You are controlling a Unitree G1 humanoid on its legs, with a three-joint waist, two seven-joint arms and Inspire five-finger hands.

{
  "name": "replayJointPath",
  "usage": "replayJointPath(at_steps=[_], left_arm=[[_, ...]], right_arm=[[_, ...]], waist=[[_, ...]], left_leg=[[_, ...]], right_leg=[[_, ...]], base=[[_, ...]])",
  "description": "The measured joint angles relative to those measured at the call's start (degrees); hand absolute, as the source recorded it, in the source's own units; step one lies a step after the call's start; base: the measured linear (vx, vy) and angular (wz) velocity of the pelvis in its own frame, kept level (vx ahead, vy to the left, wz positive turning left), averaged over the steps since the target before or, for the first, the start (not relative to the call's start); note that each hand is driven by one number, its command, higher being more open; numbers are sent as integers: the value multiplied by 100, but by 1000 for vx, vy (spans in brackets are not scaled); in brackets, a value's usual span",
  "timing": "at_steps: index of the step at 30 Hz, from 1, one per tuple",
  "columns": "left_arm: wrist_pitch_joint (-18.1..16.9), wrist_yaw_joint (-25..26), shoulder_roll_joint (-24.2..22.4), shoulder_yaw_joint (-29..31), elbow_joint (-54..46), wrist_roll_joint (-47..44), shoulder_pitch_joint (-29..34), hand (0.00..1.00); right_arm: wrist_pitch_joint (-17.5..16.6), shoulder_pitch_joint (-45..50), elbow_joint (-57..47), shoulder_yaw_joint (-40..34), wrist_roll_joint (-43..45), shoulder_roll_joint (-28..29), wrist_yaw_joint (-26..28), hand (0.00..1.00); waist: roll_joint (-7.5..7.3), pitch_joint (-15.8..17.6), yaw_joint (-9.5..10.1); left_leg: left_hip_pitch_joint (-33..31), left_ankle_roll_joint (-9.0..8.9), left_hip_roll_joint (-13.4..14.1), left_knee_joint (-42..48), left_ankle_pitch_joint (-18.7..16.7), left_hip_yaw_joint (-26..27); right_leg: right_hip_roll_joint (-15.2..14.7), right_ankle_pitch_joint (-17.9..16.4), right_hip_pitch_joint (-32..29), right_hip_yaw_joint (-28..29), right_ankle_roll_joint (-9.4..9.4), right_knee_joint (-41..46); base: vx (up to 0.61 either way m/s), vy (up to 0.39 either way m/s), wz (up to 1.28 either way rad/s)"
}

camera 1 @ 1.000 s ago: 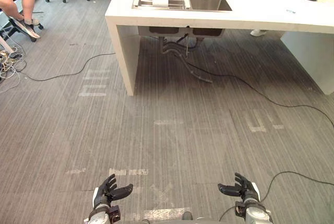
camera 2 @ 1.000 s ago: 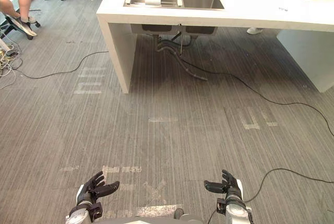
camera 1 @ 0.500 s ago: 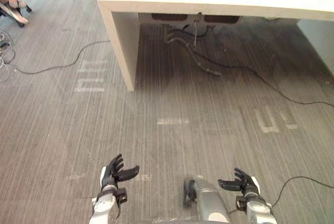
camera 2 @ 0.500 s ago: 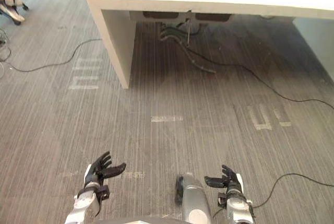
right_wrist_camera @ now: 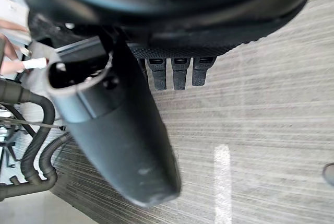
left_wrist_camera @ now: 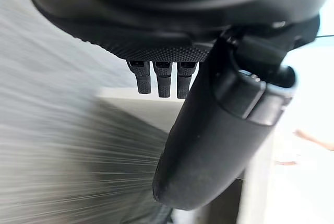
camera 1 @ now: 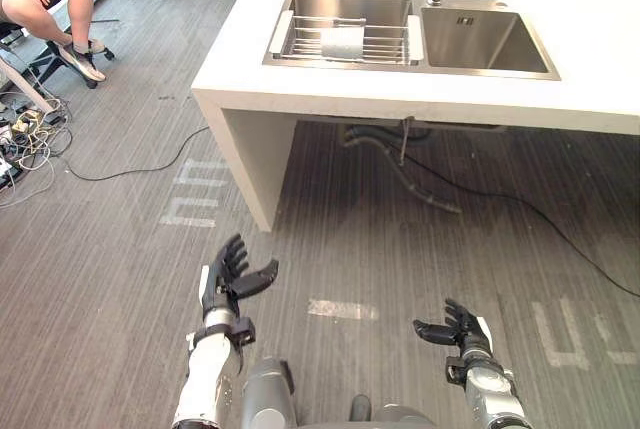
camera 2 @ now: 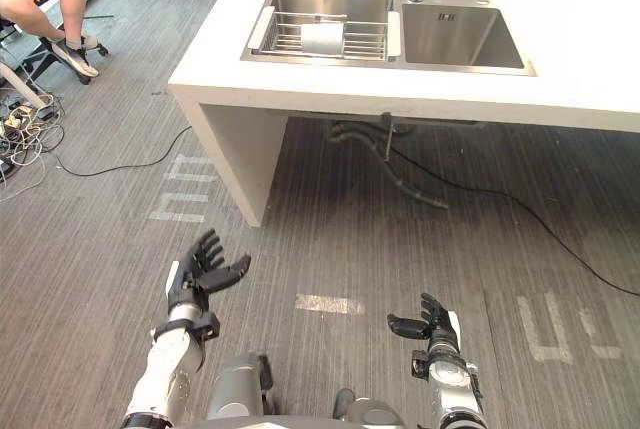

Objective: Walk over to the sink, pick up the cup, carry it to the dishwasher, place the cup inside the dishwasher, then close the dishwasher door

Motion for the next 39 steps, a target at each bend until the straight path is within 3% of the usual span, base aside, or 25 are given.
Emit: replayJointPath(at_steps=[1, 2, 3, 5, 6, 7, 8, 9, 11, 13, 15, 16, 17, 18, 19, 20, 22, 24, 25, 27, 28, 31, 32, 33, 39], left_arm=[[1, 71, -20, -30, -228, 166, 0, 90], [-1, 162, -5, -33, -701, 467, -19, 90], [0, 233, 47, -28, -1135, 857, -167, 90], [8, 281, 69, -32, -1594, 1340, -458, 90], [10, 330, 146, -32, -1850, 1659, -552, 90], [15, 365, 209, -31, -1968, 1830, -588, 90], [18, 386, 381, -41, -2119, 2110, -745, 90], [20, 385, 470, -45, -2182, 2228, -851, 90], [41, 614, 663, -134, -2486, 2824, -1117, 90], [21, 778, 751, -218, -2729, 3179, -1246, 90], [1, 821, 788, -315, -2840, 3396, -1348, 90], [-1, 832, 813, -359, -2824, 3493, -1419, 90], [1, 822, 912, -403, -2739, 3571, -1501, 90], [-1, 819, 981, -442, -2651, 3583, -1547, 90], [9, 753, 1064, -502, -2443, 3665, -1583, 90], [28, 591, 1241, -527, -2262, 3699, -1686, 90], [45, 433, 1459, -736, -2000, 3741, -1979, 90], [59, 21, 1577, -1319, -1900, 3741, -2318, 90], [40, -89, 1598, -1496, -1910, 3741, -2390, 90], [-25, -208, 1690, -1748, -1970, 3742, -2520, 90], [-74, -297, 1707, -1863, -1976, 3741, -2674, 90], [-158, -477, 1817, -2036, -1949, 3746, -2991, 90], [-162, -574, 1843, -2080, -1900, 3751, -3061, 90], [-162, -656, 1845, -2114, -1831, 3760, -3067, 90], [18, -1050, 2072, -2474, -1149, 3968, -3068, 90]], right_arm=[[0, 30, 3, -2, -8, -30, -2, 90], [10, 29, 74, 0, -18, -15, -2, 90], [14, 30, 92, -1, -40, 41, -2, 90], [39, 80, 137, -6, -67, 14, 5, 90], [46, 109, 147, -4, -70, 21, 42, 90], [45, 119, 168, -5, -80, 30, 69, 90], [44, 155, 183, -3, -124, 55, 117, 90], [45, 170, 196, 3, -126, 69, 150, 90], [42, 206, 198, 150, -132, 143, 284, 90], [10, 206, 182, 292, -186, 182, 370, 90], [-6, 227, 115, 313, -284, 232, 424, 90], [-33, 244, 79, 327, -291, 233, 467, 90], [-34, 287, 66, 331, -290, 236, 486, 90], [-37, 361, 59, 332, -289, 222, 484, 90], [-34, 475, 85, 331, -292, 111, 492, 90], [-34, 484, 77, 327, -293, 25, 494, 90], [-28, 497, 46, 295, -293, -40, 517, 90], [-16, 767, -222, 273, -287, -73, 574, 90], [-16, 889, -406, 282, -284, -72, 594, 90], [-43, 1057, -679, 279, -281, -68, 588, 90], [-68, 1068, -754, 244, -276, -76, 588, 90], [-86, 989, -642, 201, -228, -103, 586, 90], [-80, 971, -502, 204, -226, -105, 597, 90], [-73, 975, -360, 209, -226, -46, 622, 90], [-32, 984, -7, 203, -229, 120, 696, 90]], waist=[[24, -11, 8], [36, -31, 61], [-114, -40, 64], [-131, -52, 45], [-140, -48, 28], [-157, -46, 1], [-187, -37, -84], [-191, -35, -119], [-194, -33, -184], [-192, -34, -182], [-181, -37, -215], [-147, -53, -299], [-166, -72, -375], [-175, -87, -409], [-38, -122, -434], [71, -190, -380], [73, -190, -382], [126, -158, -477], [119, -155, -451], [123, -165, -426], [110, -179, -392], [220, -247, -336], [290, -287, -341], [228, -304, -349], [200, -290, -362]], left_leg=[[39, -20, -122, -697, 259, -107], [121, 361, -273, -815, 1095, -309], [39, 611, -404, -474, 848, -240], [-2, 764, -419, 111, 268, -114], [262, 826, -444, 259, -39, 16], [449, 860, -475, 256, -156, 77], [854, 907, -584, 139, -317, 79], [1073, 918, -621, 48, -374, 59], [1951, 893, -648, -602, -447, 40], [2468, 805, -571, -1016, -475, 41], [2820, 710, -446, -1261, -528, 14], [2920, 549, -296, -1272, -630, -50], [3043, 334, -185, -1249, -772, -150], [3109, 227, -139, -1199, -871, -183], [3233, 69, 60, -1053, -1034, -279], [3215, 45, 217, -905, -977, -296], [3210, -53, 302, -685, -821, -360], [2749, -212, 544, 801, -441, -741], [2483, -204, 667, 1554, -164, -787], [1985, -138, 907, 2399, -370, -586], [1714, -1, 998, 2285, -489, -392], [1400, 197, 891, 585, -355, -170], [1448, 40, 819, -181, 89, -187], [1645, -59, 650, -586, 165, -241], [2016, -63, 319, -1391, 435, -186]], right_leg=[[4, -99, 50, 56, 87, -7], [-46, -299, 164, 261, 281, 45], [-259, -498, 124, 413, 573, 304], [-435, -675, -87, 837, 850, 1116], [-558, -706, -341, 1047, 1082, 2156], [-639, -638, -543, 1106, 1457, 2815], [-777, -368, -958, 1190, 2136, 4170], [-845, -352, -1206, 1197, 2147, 4823], [-1115, -481, -2011, 690, 1530, 5892], [-1176, -676, -2541, 381, 1150, 5504], [-1079, -728, -3015, 307, 1019, 4574], [-909, -593, -3257, 377, 948, 3720], [-730, -77, -3325, 612, 906, 2655], [-654, 619, -3286, 671, 882, 2355], [-523, 1088, -3133, 596, 765, 2384], [-373, 898, -3099, 596, 631, 2502], [-374, 605, -3010, 510, 555, 2675], [-300, 368, -2313, 99, 452, 2421], [-267, 343, -2026, 54, 418, 2223], [-218, 340, -1531, -37, 412, 1824], [-245, 339, -1392, -72, 415, 1671], [-293, 356, -1314, -110, 518, 1517], [-277, 302, -1324, -104, 634, 1587], [-357, 278, -1347, -84, 677, 1592], [-573, 267, -1324, 61, 770, 1507]], base=[[684, 214, -56], [700, 222, -58], [710, 229, -49], [605, 215, -32], [584, 227, -41], [562, 190, -29], [434, 118, -7], [536, 104, 3], [500, 52, -5], [519, -54, -10], [423, -116, 8], [434, -203, 39], [448, -225, 49], [591, -284, 50], [513, -242, 15], [507, -247, 3], [387, -241, 17], [384, -266, 69], [306, -203, 44], [204, -96, 19], [217, -71, 19], [148, 28, 13], [153, 83, 17], [165, 92, 22], [49, 51, 7]])
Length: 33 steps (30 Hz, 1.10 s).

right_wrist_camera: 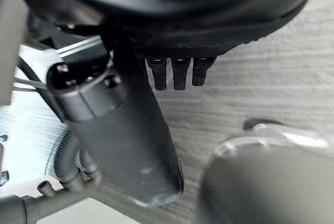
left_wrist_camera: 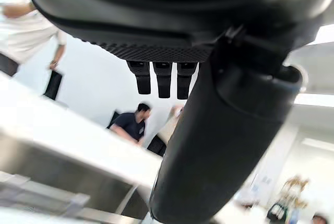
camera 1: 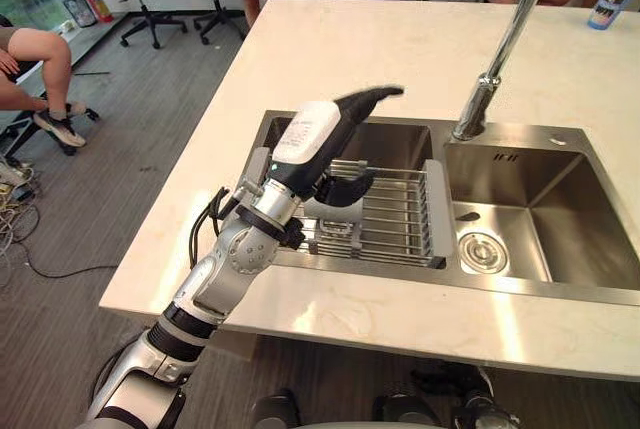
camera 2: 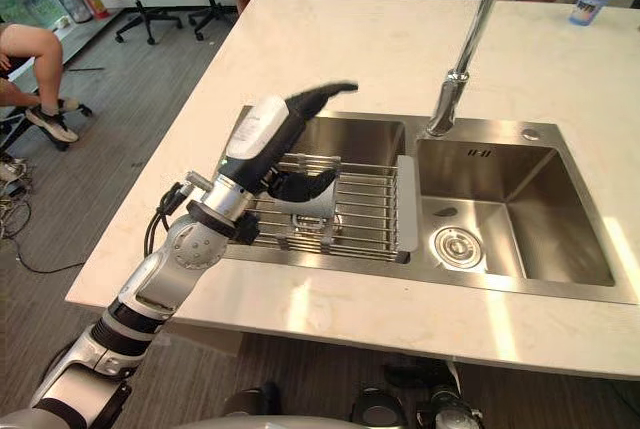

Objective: Walk over to the sink, pick up the cup, carry it to the dishwasher, place the cup inside the dishwasher, then close the dishwasher door

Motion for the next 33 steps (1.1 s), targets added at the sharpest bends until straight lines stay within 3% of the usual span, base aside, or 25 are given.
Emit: replayJointPath(at_steps=[5, 11, 20, 33], left_arm=[[-16, -271, 41, -235, 167, 0, -6, 90], [-29, -392, 77, -290, 631, 227, -83, 90], [30, -556, 294, -525, 1214, 730, -283, 90], [104, -578, 518, -441, 1534, 733, -302, 90]], right_arm=[[0, -5, -2, 5, -7, 35, 27, 90], [0, -1, 1, 28, -14, 32, 34, 90], [0, -34, -1, 209, -17, 28, 64, 90], [0, -81, 23, 237, -17, 29, 98, 90]], waist=[[-63, -15, -155], [-151, -75, -282], [-191, -100, -313], [-192, -101, -401]], left_leg=[[221, -57, -35, -566, 262, 73], [223, -78, -18, -688, 280, 123], [173, -72, -47, -806, 338, 159], [163, -75, -53, -992, 453, 162]], right_leg=[[14, -1, -66, 62, 37, -73], [59, 3, -161, 157, 38, -59], [45, 3, -293, 199, 38, -43], [49, 55, -362, 168, 41, -95]], base=[[-8, -25, -6], [38, -26, -9], [4, 1, -1], [0, 0, 0]])
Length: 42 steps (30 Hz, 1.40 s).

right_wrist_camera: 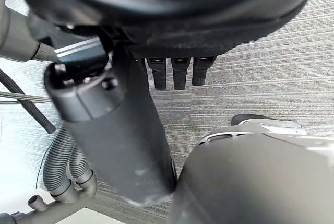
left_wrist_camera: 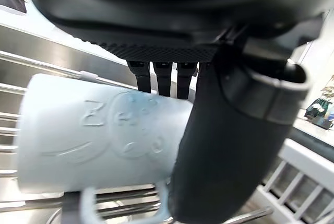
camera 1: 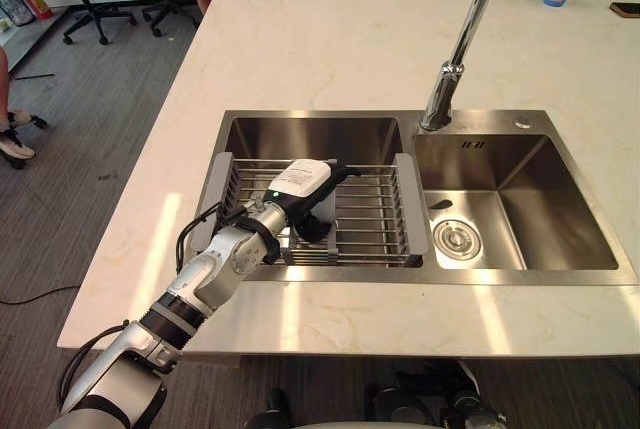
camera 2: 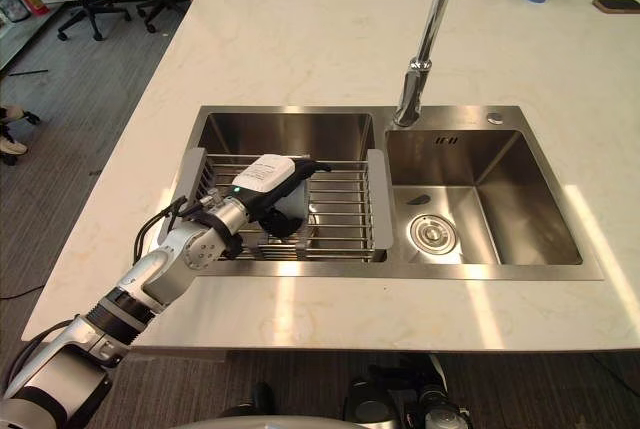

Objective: Walk over to the sink, pick up the cup, carry it to the dishwasher, place the cup inside the dishwasher, then close the dishwasher door

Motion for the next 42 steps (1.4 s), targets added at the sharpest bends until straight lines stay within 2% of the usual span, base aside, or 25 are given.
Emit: replayJointPath(at_steps=[5, 6, 17, 28, 33, 37, 42], left_arm=[[-42, 0, 131, 138, 117, -1, 14, 90], [-40, 4, 132, 199, 148, -1, 26, 30], [-8, 104, 447, 557, 190, 26, 99, 30], [36, 115, 410, 593, 146, -331, 162, 30], [41, 213, 298, 669, -184, -532, 426, 30], [42, 417, -134, 915, -727, -633, 711, 30], [-67, 701, -570, 1057, -1445, -757, 854, 30]], right_arm=[[0, -32, 54, 14, -42, -4, 2, 90], [0, -31, 54, 20, -42, -4, 2, 90], [3, -41, 36, 225, -51, -38, 44, 90], [3, -49, -48, 228, -49, -39, 42, 90], [3, -35, -47, 227, -49, -39, 32, 90], [0, -3, -47, 218, -48, -42, 7, 90], [-1, 95, -47, 216, -49, -127, -2, 90]], waist=[[1, 0, -8], [1, 0, -10], [20, -6, -40], [40, -6, -42], [52, -5, -30], [71, -10, 29], [193, -88, 117]], left_leg=[[-56, 44, -9, -101, 88, 23], [-62, 57, -17, -107, 96, 30], [-25, 94, -52, -227, 128, 52], [113, 96, -125, -302, 130, 47], [126, 119, -146, -308, 146, 48], [140, 143, -149, -331, 159, 47], [203, 152, -144, -385, 167, 85]], right_leg=[[31, 224, 30, -25, 24, -316], [31, 266, 46, -20, 34, -374], [43, 487, 192, -22, 106, -812], [9, 590, 466, -41, 136, -1117], [8, 752, 546, -20, 145, -1303], [9, 782, 550, 34, 167, -1314], [21, 778, 550, 77, 172, -1277]], base=[[-15, 11, -1], [-34, 33, -3], [-15, 15, 0], [31, 6, 1], [-44, 18, -3], [-69, 18, -2], [-14, 2, -5]])
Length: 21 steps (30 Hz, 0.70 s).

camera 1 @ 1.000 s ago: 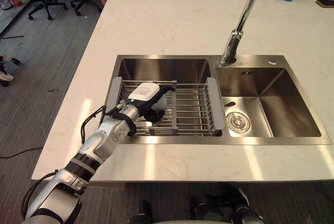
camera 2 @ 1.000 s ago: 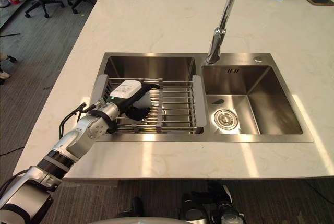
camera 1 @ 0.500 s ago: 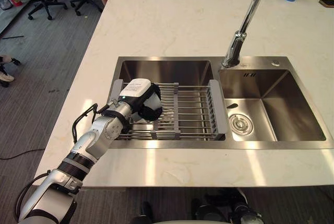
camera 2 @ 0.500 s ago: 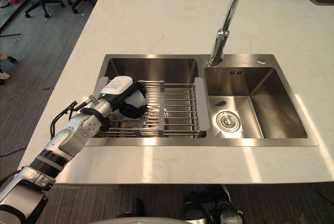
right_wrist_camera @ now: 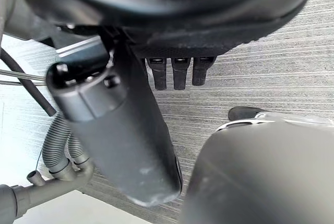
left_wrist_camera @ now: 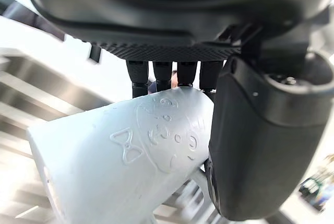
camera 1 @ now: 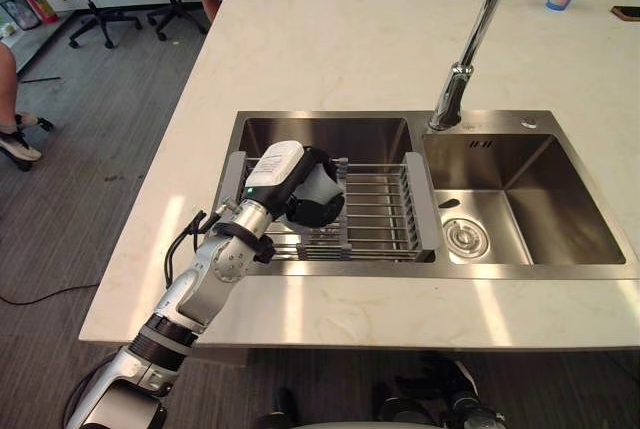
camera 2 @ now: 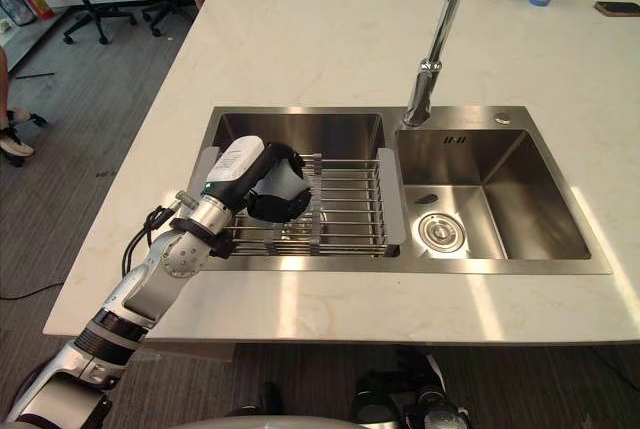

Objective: Walk over to the sink, pick up the cup, carry it to the dishwasher, place the cup inside the dishwasher, then close the dishwasher door

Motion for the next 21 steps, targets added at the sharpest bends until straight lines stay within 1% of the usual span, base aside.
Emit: replayJointPath(at_steps=[2, 5, 11, 12, 16, 17, 21], left_arm=[[-78, 179, -172, 112, -270, -67, 79, 30], [-129, 318, -321, 266, -537, -208, 233, 30], [-185, 681, -875, 673, -814, -899, 910, 30], [-195, 838, -1034, 752, -911, -1247, 1114, 30], [-293, 1067, -1298, 918, -1147, -2008, 1488, 30], [-348, 1113, -1368, 947, -1187, -2151, 1591, 30], [-422, 1244, -1547, 984, -1400, -2414, 1888, 30]], right_arm=[[-7, 5, 1, -8, -1, -15, -25, 90], [-14, -15, 1, -11, -1, -13, -59, 90], [-17, -9, 8, -19, 3, 7, -78, 90], [-17, -8, 8, -26, 5, 17, -88, 90], [-17, 0, 16, -39, 9, 35, -114, 90], [-17, 11, 18, -46, 11, 35, -125, 90], [-18, -21, 18, -48, 12, 68, -224, 90]], waist=[[39, -32, -1], [42, -37, 6], [24, -85, 32], [9, -98, 38], [-32, -130, 106], [-53, -146, 163], [-163, -213, 172]], left_leg=[[17, 0, 9, -15, 0, 13], [38, -1, 19, -19, 0, 22], [180, -4, 20, -63, -4, 104], [208, -8, 24, -66, -9, 123], [235, -30, 60, -23, -54, 223], [246, -33, 79, 34, -101, 302], [164, -43, 127, 250, -263, 477]], right_leg=[[13, -6, 0, 14, -4, 6], [25, -9, 6, 31, -9, 14], [27, -40, 61, 123, -5, 58], [28, -61, 59, 147, 0, 96], [59, -65, 33, 253, -5, 120], [73, -63, 21, 325, -4, 130], [98, -53, -97, 519, -1, 171]], base=[[22, -9, -4], [3, -3, -3], [-15, 4, -7], [-20, 0, -7], [-10, -5, -14], [1, -4, -27], [13, 3, -30]])
